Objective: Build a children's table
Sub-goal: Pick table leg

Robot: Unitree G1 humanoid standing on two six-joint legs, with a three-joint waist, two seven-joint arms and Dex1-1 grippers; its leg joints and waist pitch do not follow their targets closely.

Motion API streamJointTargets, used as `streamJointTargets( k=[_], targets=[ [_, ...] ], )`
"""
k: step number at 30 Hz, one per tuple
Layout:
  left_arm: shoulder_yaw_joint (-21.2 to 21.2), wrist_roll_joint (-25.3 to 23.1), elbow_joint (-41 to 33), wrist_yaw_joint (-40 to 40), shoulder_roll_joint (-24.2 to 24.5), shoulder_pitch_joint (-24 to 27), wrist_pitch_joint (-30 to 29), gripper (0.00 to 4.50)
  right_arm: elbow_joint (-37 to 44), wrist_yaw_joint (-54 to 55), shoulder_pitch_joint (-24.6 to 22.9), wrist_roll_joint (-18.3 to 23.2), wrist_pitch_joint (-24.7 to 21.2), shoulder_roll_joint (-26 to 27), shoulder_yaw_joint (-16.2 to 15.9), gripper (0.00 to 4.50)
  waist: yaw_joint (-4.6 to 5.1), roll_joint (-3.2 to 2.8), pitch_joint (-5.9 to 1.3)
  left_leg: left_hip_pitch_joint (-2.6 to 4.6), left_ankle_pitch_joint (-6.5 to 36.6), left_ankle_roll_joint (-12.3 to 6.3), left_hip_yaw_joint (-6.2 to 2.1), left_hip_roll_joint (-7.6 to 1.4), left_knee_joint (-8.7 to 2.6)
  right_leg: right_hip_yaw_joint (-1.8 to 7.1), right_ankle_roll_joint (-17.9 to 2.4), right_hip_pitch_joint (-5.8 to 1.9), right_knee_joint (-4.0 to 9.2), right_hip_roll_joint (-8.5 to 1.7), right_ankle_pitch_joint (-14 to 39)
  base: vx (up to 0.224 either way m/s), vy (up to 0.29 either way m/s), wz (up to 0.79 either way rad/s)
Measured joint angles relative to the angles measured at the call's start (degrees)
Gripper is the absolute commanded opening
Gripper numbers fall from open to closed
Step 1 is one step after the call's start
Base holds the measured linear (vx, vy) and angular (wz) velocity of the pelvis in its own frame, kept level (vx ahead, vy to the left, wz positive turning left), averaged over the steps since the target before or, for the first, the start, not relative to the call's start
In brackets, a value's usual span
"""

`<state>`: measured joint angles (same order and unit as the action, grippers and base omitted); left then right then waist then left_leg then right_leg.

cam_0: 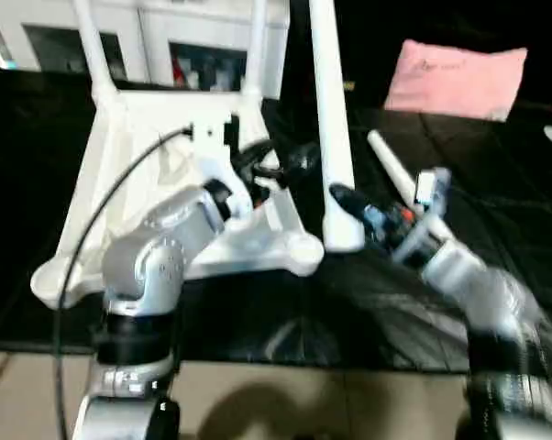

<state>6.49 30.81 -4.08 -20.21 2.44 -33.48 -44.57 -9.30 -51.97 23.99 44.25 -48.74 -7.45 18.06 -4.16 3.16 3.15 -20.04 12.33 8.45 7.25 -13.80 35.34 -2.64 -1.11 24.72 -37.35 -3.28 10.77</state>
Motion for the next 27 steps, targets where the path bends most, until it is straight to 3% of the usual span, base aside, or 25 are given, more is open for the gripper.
streamJointTargets(
  k=[3, 8, 12, 16, 17, 20, 23, 26, 27],
  targets=[
    [1.80, 3.26, 0.56, 0.11, -1.49, -0.48, -1.22, 4.50, 3.76, 0.49, -2.65, 1.55, -1.97, 0.07, -0.41, 1.90, -0.26, -0.92, -0.03, -0.03, -0.04, -0.01, 0.10, 0.08, -0.20, 0.07, 0.10, -0.01, 0.35, -0.04, -0.28, 0.000, 0.000, 0.00],
    [3.08, 6.30, 0.68, -0.90, -2.89, -1.15, -0.81, 4.50, 7.46, 0.96, -4.41, 4.16, -4.33, -0.18, -0.31, 1.90, -0.59, -0.99, -0.02, -0.02, -0.06, 0.03, 0.10, 0.06, -0.26, 0.05, 0.14, 0.00, 0.37, -0.02, -0.37, 0.000, 0.000, 0.00],
    [4.96, 13.52, 0.01, -3.43, -5.01, -1.28, -3.84, 4.50, 9.73, 1.13, -5.38, 5.53, -5.71, -0.23, -1.77, 1.90, -0.83, -0.97, -0.02, -0.03, -0.06, 0.04, 0.10, 0.06, -0.27, 0.05, 0.17, -0.01, 0.40, -0.03, -0.39, 0.000, 0.000, 0.00],
    [3.51, 14.06, 0.35, -5.32, -3.36, -1.26, -5.56, 4.50, 10.73, 0.65, -5.68, 5.55, -6.12, -0.99, -3.68, 1.90, -0.79, -0.98, -0.02, -0.03, -0.07, 0.05, 0.10, 0.06, -0.32, 0.05, 0.20, 0.00, 0.43, -0.02, -0.40, 0.000, 0.000, 0.00],
    [3.18, 13.82, 0.76, -5.45, -3.03, -1.26, -5.87, 4.21, 10.74, 0.34, -5.68, 5.50, -6.13, -1.47, -4.20, 1.90, -0.81, -0.99, -0.03, -0.02, -0.07, 0.05, 0.10, 0.06, -0.35, 0.05, 0.22, -0.01, 0.47, -0.02, -0.41, 0.000, 0.000, 0.00],
    [3.96, 14.86, 1.91, -5.74, -3.12, -1.29, -6.77, 4.08, 10.56, 0.25, -5.67, 5.35, -6.15, -2.25, -5.04, 1.90, -0.86, -0.99, -0.02, -0.07, -0.10, 0.08, 0.10, 0.07, -0.39, 0.05, 0.27, -0.01, 0.60, -0.02, -0.46, 0.000, 0.000, 0.00],
    [5.83, 19.10, 2.19, -6.43, -2.85, -1.98, -9.14, 3.73, 10.17, 0.03, -5.67, 5.37, -6.20, -2.65, -5.18, 1.90, -0.91, -0.99, -0.02, -0.12, -0.12, 0.09, 0.10, 0.07, -0.40, 0.04, 0.27, 0.00, 0.66, -0.02, -0.46, 0.000, 0.000, 0.00],
    [6.72, 22.28, 2.13, -7.71, -1.61, -2.29, -11.68, 3.70, 10.34, -1.99, -5.62, 5.87, -6.37, -3.66, -5.66, 1.90, -0.84, -1.02, -0.04, -0.09, -0.12, 0.09, 0.11, 0.08, -0.46, 0.04, 0.27, 0.00, 0.72, -0.01, -0.46, 0.000, 0.000, 0.00],
    [6.82, 22.89, 2.14, -8.17, -1.12, -2.29, -12.41, 3.45, 10.32, -2.41, -5.62, 5.90, -6.42, -4.05, -6.10, 1.90, -0.88, -1.02, -0.04, -0.10, -0.12, 0.09, 0.11, 0.08, -0.49, 0.04, 0.27, 0.00, 0.74, -0.01, -0.46, 0.000, 0.000, 0.00]
  ],
)
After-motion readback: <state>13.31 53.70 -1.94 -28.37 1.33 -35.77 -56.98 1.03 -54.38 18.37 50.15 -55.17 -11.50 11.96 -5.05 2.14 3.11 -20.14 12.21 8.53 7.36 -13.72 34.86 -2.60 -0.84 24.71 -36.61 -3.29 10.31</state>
